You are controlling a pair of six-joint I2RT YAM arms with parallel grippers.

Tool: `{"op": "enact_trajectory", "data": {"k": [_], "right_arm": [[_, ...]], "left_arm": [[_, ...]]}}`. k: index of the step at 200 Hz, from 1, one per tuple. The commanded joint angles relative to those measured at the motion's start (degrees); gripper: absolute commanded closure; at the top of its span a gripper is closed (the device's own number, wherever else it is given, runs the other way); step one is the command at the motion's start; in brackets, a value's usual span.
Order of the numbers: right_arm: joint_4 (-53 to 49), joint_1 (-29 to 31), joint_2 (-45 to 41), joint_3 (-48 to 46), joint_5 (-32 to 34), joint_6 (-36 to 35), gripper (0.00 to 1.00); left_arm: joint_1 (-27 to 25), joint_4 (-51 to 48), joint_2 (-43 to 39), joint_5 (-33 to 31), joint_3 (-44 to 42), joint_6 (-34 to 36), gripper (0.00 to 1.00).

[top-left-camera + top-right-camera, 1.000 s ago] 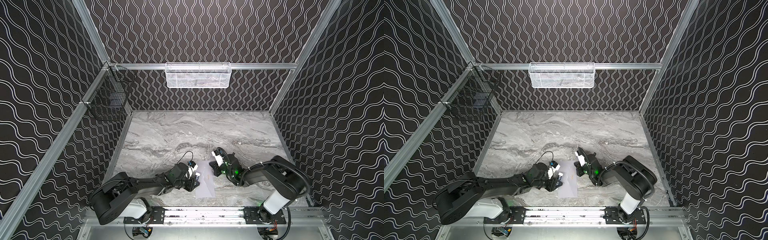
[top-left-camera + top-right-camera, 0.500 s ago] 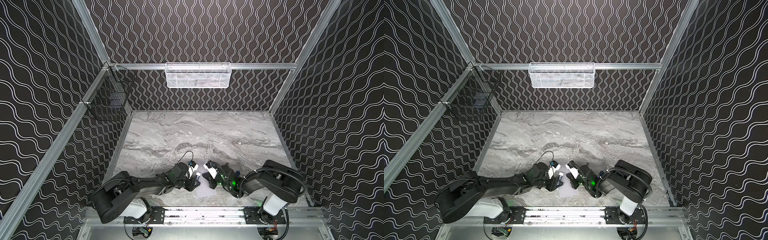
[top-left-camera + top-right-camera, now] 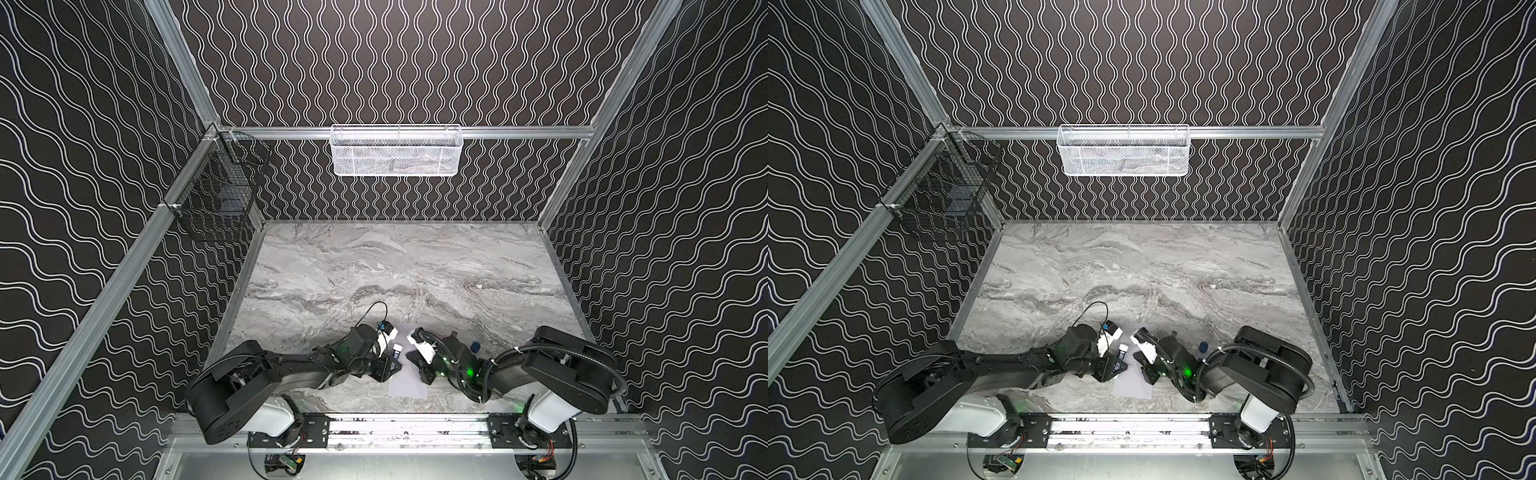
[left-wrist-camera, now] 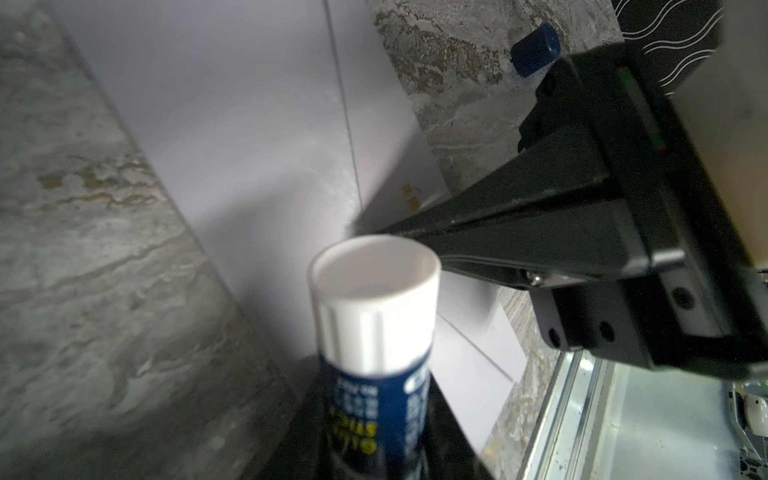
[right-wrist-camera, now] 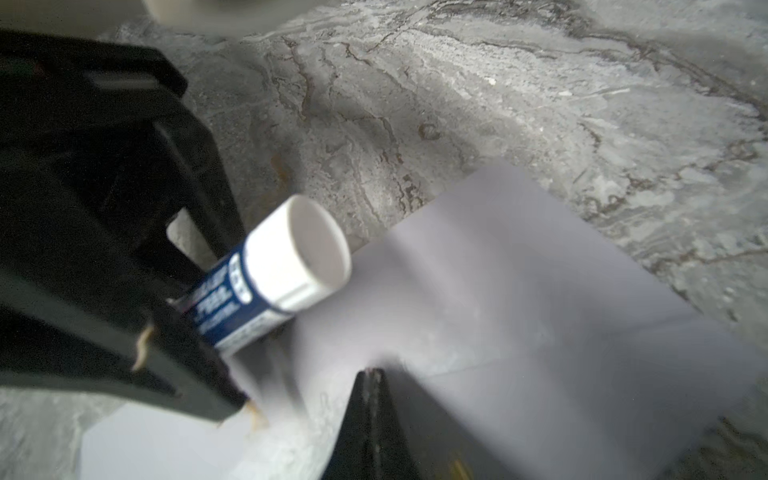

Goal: Place the letter into the envelope and seal it

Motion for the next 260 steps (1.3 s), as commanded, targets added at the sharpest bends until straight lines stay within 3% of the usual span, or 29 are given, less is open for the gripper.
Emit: {"op": "enact_trajectory", "data": {"k": [1,35,71,107,140,159,196,260], "right_arm": [[-2.83,0.17,-4.19,-0.69,-0.70,0.49,1.00],[-9.83,0.17,-10.69,-0.88,1.86,-0.45,1.00],[-10.25,2.82,-8.58,-2.97,2.97,2.73,1.00],[-7.72,7.86,-0.26,-1.34,4.32,3.34,1.00],[-7.79,9.13,-0.47,-1.25,4.83,2.81,1.00],[-7.82,9.06,-3.18,-1.57,4.32,2.16,1.00],[-13.81,9.13,-18.39,-3.73,5.57,4.28,1.00],[-15.45,18.32,-13.64,-6.18,11.56,12.87,1.00]], "left_arm": [[0.04,-5.74,0.38,-1.67,-0.82,-0.85,1.00],[0.04,-6.52,-0.22,-1.67,-0.74,-1.09,1.00],[0.06,-7.49,-0.24,-1.75,-0.38,-1.26,1.00],[0.06,-7.65,0.07,-1.66,-0.17,-1.44,1.00],[0.06,-8.19,0.07,-1.80,0.20,-1.18,1.00],[0.06,-7.93,0.09,-2.02,-0.07,-1.36,1.00],[0.06,-8.25,-0.12,-1.93,-0.10,-1.49,1.00],[0.06,-7.17,0.43,-1.06,-0.36,-1.28,1.00]]}}
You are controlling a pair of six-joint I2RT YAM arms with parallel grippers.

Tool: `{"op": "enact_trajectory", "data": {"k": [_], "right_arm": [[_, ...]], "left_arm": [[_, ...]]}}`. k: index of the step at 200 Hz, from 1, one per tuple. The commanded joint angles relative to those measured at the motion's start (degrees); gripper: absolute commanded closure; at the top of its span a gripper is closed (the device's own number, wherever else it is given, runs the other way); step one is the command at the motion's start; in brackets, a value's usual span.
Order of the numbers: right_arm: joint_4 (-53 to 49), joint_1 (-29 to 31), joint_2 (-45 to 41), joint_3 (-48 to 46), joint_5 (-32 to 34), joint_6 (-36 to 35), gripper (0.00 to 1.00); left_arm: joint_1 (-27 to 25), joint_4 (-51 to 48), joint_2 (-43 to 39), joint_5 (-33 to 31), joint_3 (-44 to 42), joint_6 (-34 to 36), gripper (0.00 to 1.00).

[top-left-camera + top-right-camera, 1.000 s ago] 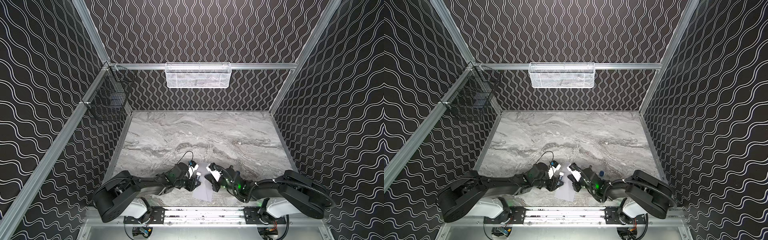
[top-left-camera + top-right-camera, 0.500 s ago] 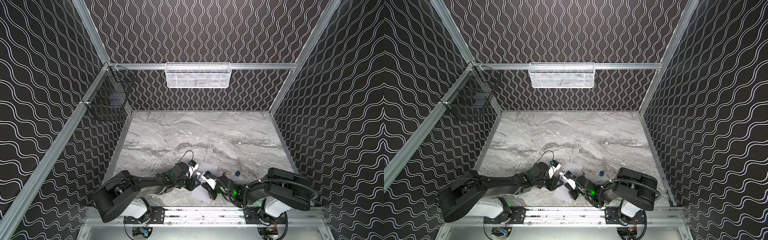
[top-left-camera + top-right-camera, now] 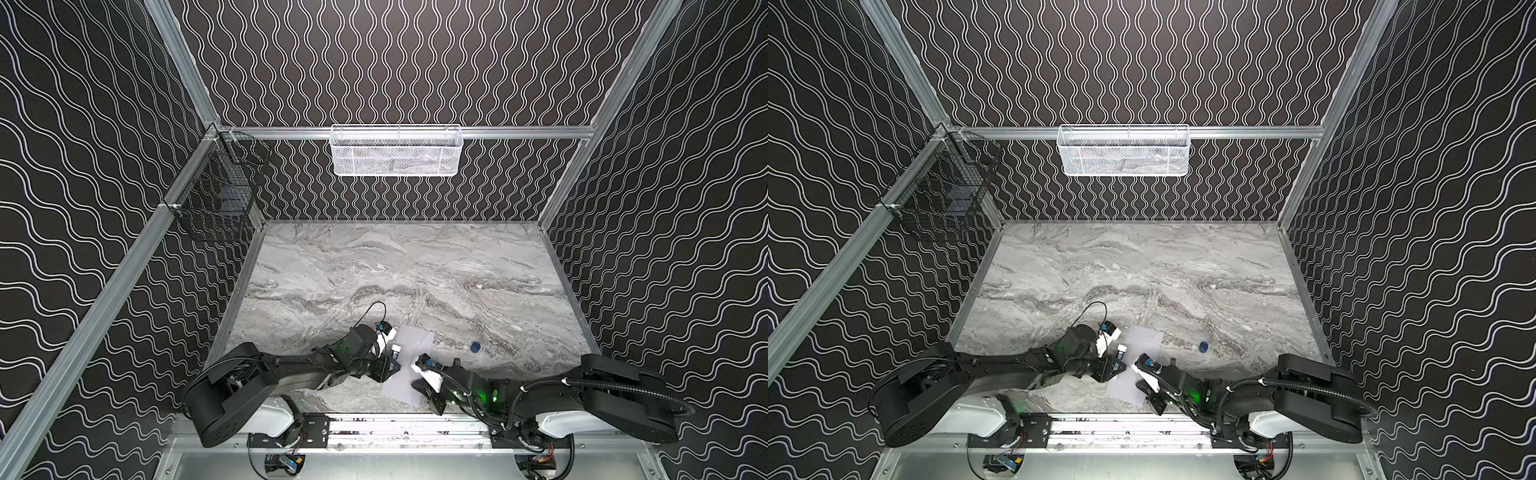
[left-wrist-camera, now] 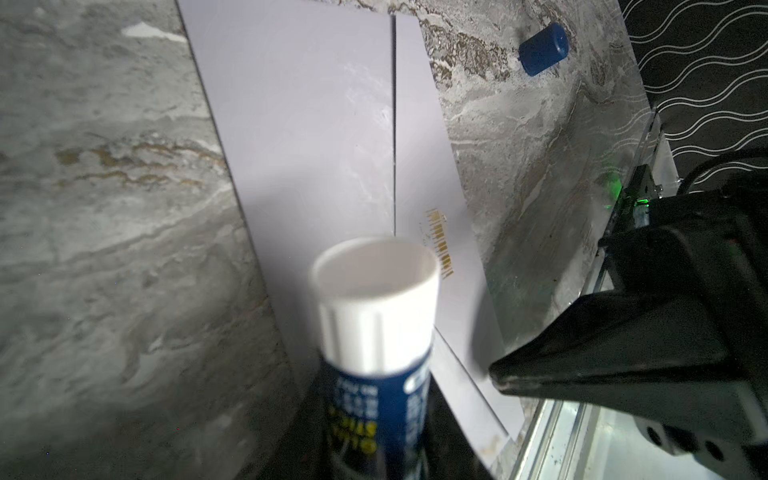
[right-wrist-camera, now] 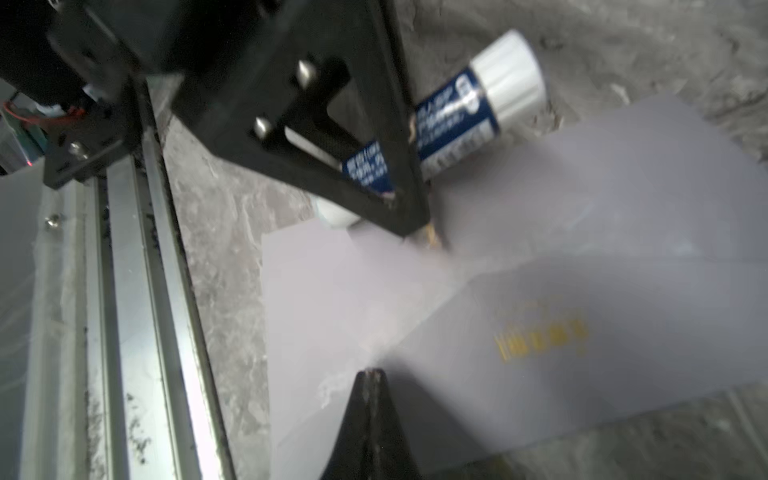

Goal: Place the letter into the envelope and seal it

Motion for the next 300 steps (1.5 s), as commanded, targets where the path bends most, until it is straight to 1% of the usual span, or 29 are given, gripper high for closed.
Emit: {"op": "enact_trajectory", "data": {"k": [1,13,22,42,73,90,104,134,161,181,193,204,212,220,229,234,248,268,281,300], "right_arm": [[-0.20,2.02,2.93,-0.20,2.91,3.95,1.00],[-0.28,3.17,5.89,0.95,3.32,4.23,1.00],[-0.97,4.01,6.51,1.50,4.25,4.52,1.00],[-1.18,5.13,4.89,0.84,5.31,5.19,1.00],[-1.66,6.12,5.41,1.42,5.49,5.17,1.00],[-2.12,6.13,3.17,1.16,5.40,4.35,1.00],[-1.72,6.13,1.35,0.72,3.86,3.49,1.00],[-1.35,6.57,5.15,2.72,1.82,1.97,1.00],[0.11,7.46,3.90,1.97,1.02,0.87,1.00],[0.43,7.79,4.67,2.27,0.30,0.44,1.00],[0.12,7.71,3.78,2.25,1.18,0.49,1.00],[0.68,7.62,0.26,1.26,4.48,0.03,1.00],[1.25,7.10,-3.09,0.56,7.13,0.12,1.00],[3.87,5.80,-5.71,-0.63,8.71,0.32,1.00],[6.79,3.44,-7.01,-1.52,9.04,0.30,1.00],[7.58,1.61,-7.04,-1.65,7.89,0.13,1.00],[8.30,-3.67,-5.09,-0.93,4.31,-1.15,1.00],[10.75,-7.84,-1.08,-0.41,2.48,-2.98,1.00],[11.85,-9.25,2.68,0.81,0.63,-3.99,1.00],[14.70,-9.77,8.29,1.69,-0.49,-4.51,1.00]], "left_arm": [[0.06,-5.16,1.43,-0.93,-0.42,0.01,1.00],[0.06,-5.10,1.62,-0.99,-0.47,-0.04,1.00],[0.06,-5.37,1.40,-1.18,-0.38,-0.07,1.00],[0.06,-5.85,0.79,-1.96,-0.62,-0.48,1.00],[0.06,-6.39,1.44,-2.42,-0.30,-0.60,1.00],[0.06,-7.12,1.45,-3.20,-0.07,-0.91,1.00],[0.06,-7.70,1.51,-3.96,-0.06,-1.46,1.00],[0.06,-7.86,1.56,-4.02,-0.12,-1.73,1.00],[0.06,-8.25,0.74,-4.31,-0.21,-1.98,1.00],[0.10,-8.51,1.13,-4.35,-0.15,-2.00,1.00],[0.05,-8.85,1.49,-4.44,0.12,-2.11,1.00],[0.06,-9.32,1.45,-4.70,0.08,-2.65,1.00],[0.05,-9.49,0.99,-4.95,-0.27,-3.24,1.00],[0.06,-9.53,0.35,-5.17,-0.66,-3.73,1.00],[0.05,-9.92,-0.46,-5.64,-0.98,-4.18,1.00],[0.06,-10.14,-0.90,-5.74,-1.02,-4.28,1.00],[0.06,-11.19,-1.52,-6.21,-0.67,-4.12,1.00],[0.06,-11.61,-1.25,-6.55,-0.47,-4.18,1.00],[0.06,-11.95,-1.10,-6.72,-0.32,-4.37,1.00],[0.06,-12.56,-1.23,-7.07,0.02,-4.46,1.00]]}}
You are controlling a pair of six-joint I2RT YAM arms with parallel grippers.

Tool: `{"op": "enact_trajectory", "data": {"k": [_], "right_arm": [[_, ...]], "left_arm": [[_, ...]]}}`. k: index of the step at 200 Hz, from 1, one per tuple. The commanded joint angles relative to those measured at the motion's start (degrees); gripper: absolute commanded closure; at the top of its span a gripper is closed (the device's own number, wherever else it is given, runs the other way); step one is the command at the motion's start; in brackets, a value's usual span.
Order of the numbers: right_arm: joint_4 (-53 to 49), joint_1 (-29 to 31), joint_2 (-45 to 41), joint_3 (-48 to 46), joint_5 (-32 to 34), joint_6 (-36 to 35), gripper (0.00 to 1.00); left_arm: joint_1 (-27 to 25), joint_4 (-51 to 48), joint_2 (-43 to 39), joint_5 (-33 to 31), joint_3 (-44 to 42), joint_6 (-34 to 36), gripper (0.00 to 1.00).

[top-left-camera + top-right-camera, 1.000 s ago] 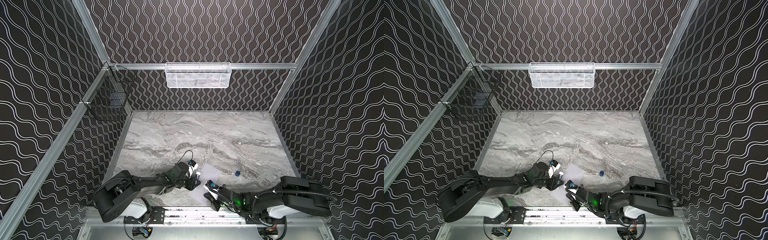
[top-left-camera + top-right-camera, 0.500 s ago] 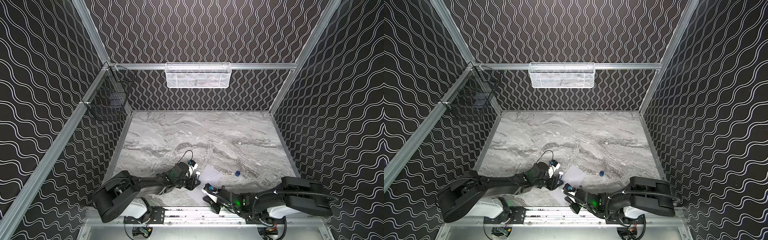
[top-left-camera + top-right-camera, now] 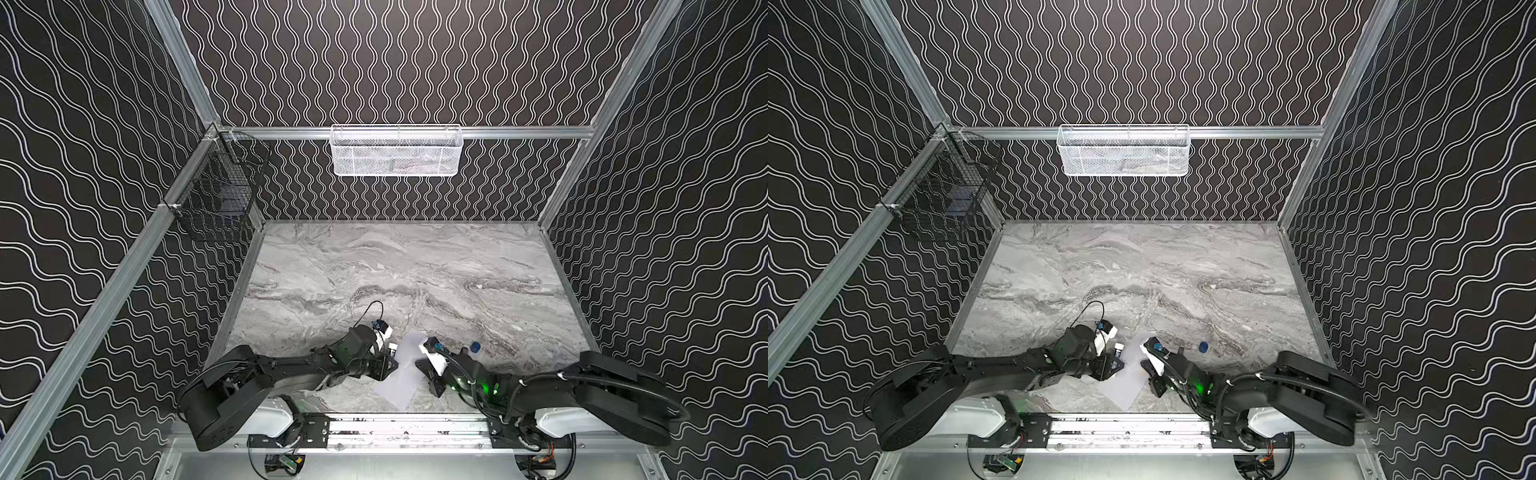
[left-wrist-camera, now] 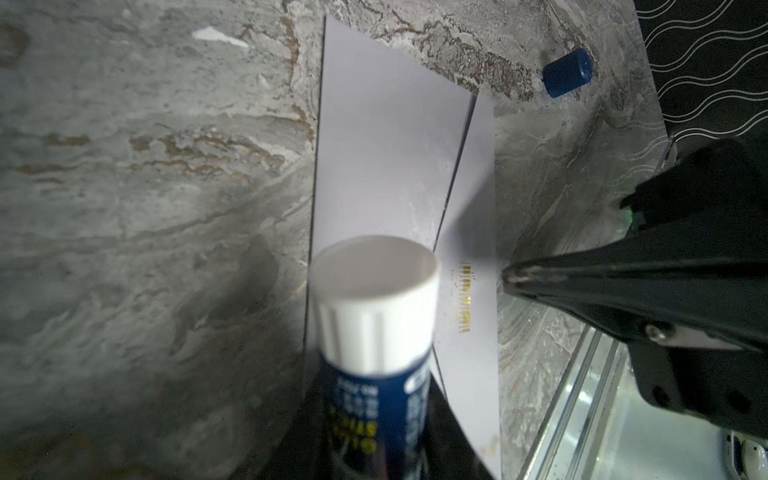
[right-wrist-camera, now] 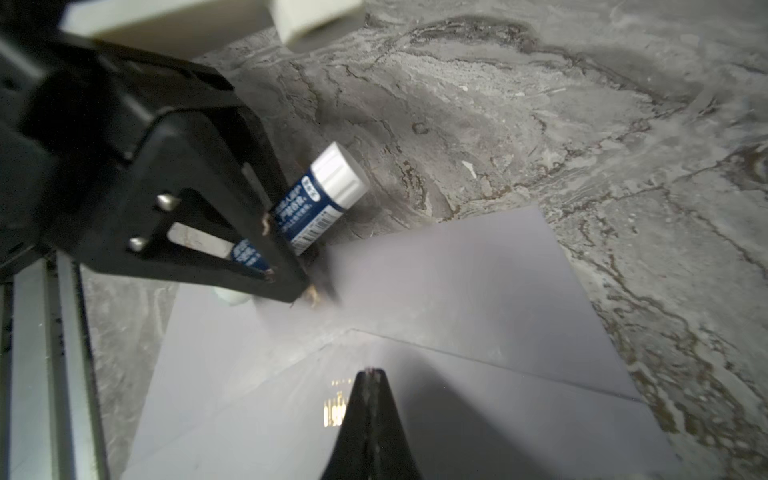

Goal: Place the letter into the envelope and seal it

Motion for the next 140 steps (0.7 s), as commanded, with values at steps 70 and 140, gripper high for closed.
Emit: {"op": "enact_trajectory", "data": {"k": [70,140], "right_arm": [[0.45,-11.43,6.21,-0.92,0.04,5.69,1.00],[-5.43,-21.79,7.23,2.40,-6.55,8.54,1.00]], "left_arm": [[0.05,-7.09,2.77,-3.57,-0.86,-0.80,1.00],[0.06,-6.15,2.47,-3.40,-1.55,-1.27,1.00]]}}
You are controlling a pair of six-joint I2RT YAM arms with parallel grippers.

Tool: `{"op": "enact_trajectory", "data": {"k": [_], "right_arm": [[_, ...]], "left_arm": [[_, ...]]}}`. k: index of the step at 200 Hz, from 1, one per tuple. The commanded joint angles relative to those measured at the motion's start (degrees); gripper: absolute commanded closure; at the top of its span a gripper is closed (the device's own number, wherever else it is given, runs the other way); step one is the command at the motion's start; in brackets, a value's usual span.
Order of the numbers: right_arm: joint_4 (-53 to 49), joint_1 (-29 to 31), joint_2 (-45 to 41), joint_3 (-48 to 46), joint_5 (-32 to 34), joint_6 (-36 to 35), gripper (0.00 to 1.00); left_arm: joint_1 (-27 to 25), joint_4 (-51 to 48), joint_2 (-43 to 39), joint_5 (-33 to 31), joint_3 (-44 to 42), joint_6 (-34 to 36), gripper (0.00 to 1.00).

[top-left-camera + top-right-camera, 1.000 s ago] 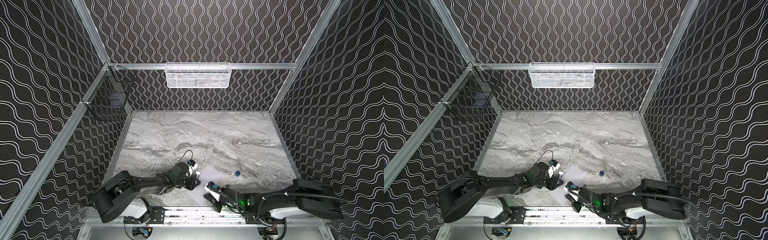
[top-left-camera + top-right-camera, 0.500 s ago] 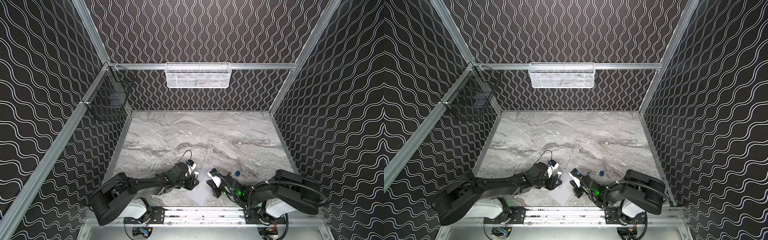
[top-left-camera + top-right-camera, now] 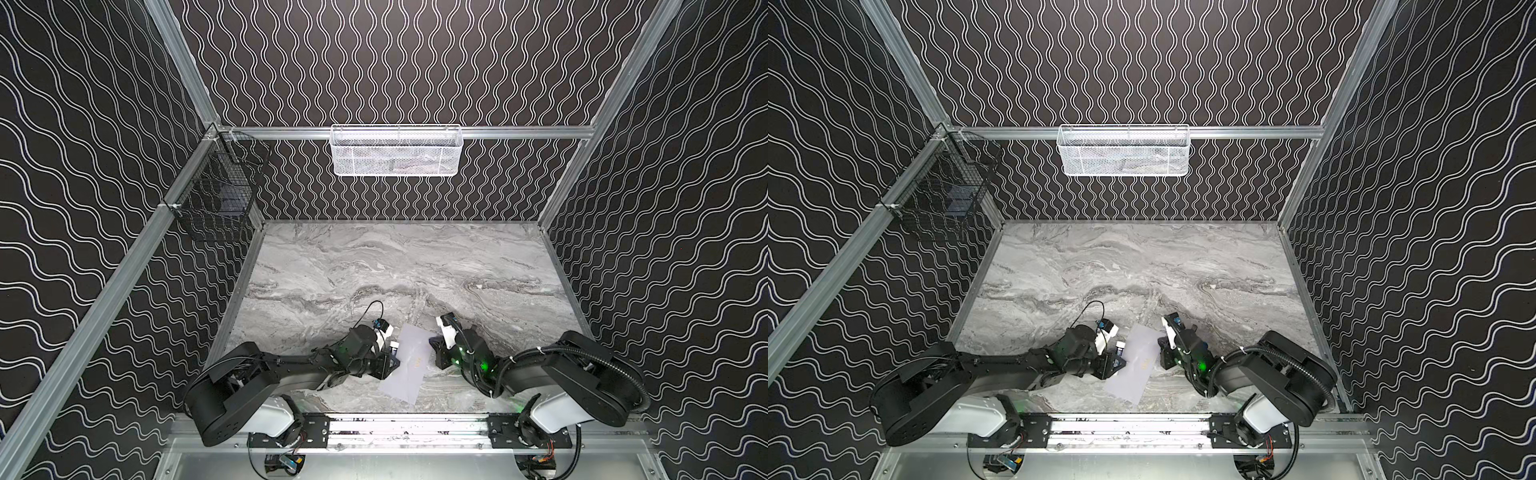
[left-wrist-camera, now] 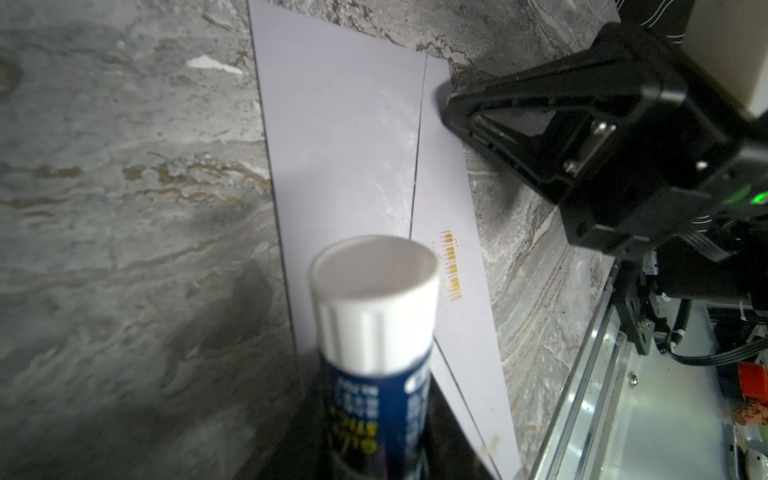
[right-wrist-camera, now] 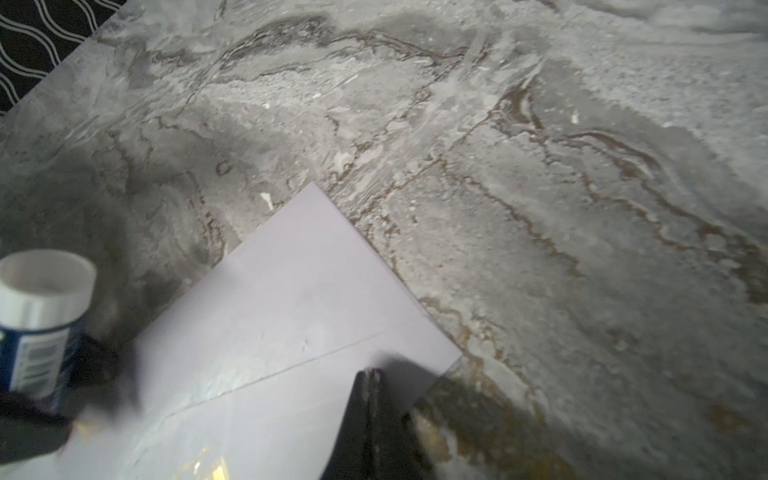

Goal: Place the letter into the envelope and seal it

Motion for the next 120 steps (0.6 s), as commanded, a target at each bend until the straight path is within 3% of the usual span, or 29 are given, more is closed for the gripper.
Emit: {"op": "enact_trajectory", "data": {"k": [1,42,73,92,120], "right_arm": [[-7.03,-2.50,-0.16,-0.02,-2.20,1.92,1.00],[-9.02,-6.63,-5.12,1.11,-9.00,-0.31,1.00],[-8.03,-6.43,-16.53,-1.11,-15.53,-2.55,1.00],[-5.20,0.79,-18.67,-2.92,-11.62,-5.49,1.00],[-3.69,9.53,-10.13,-0.37,-7.16,-8.74,1.00]], "left_arm": [[0.06,-10.63,0.59,-3.18,-0.86,-1.10,1.00],[0.06,-10.57,0.46,-3.27,-0.96,-1.11,1.00],[0.04,-10.38,0.45,-3.20,-0.97,-1.05,1.00],[0.06,-10.65,0.51,-3.14,-0.79,-0.94,1.00],[0.06,-10.48,0.81,-2.97,-0.76,-0.85,1.00]]}}
